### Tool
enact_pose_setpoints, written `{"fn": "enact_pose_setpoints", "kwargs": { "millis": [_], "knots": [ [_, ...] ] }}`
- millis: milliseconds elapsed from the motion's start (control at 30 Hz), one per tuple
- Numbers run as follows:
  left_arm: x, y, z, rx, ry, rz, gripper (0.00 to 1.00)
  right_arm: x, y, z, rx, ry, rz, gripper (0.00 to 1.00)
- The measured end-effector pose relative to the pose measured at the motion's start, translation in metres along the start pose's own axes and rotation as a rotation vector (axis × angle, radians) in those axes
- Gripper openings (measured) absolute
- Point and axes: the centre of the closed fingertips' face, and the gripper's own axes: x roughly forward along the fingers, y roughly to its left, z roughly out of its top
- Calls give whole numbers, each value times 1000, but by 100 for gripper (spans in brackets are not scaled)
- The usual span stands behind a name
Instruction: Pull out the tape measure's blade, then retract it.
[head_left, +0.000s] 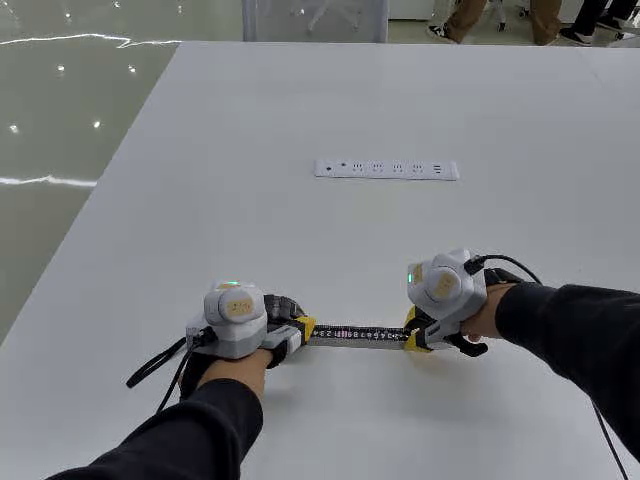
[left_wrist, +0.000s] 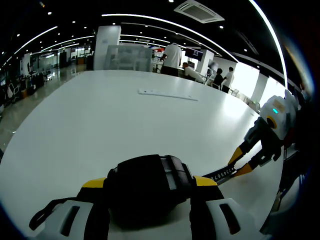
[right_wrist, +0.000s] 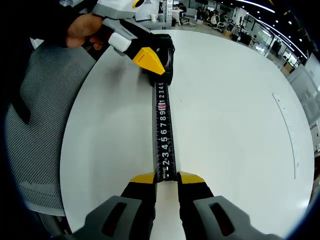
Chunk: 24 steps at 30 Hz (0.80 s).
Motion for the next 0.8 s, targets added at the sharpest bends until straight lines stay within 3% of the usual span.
{"fn": "enact_pose_setpoints", "kwargs": {
  "millis": [333, 467, 800],
  "knots": [
    [0, 0, 0, -2, 0, -4, 61, 2, -1, 4, 1, -14, -1, 12],
    [0, 0, 0, -3, 3, -6, 61, 5, 1, 12, 9, -45, 3, 12],
    [0, 0, 0, -2, 3, -7, 61, 9, 3, 23, 8, -55, 8, 12]
  ]
}}
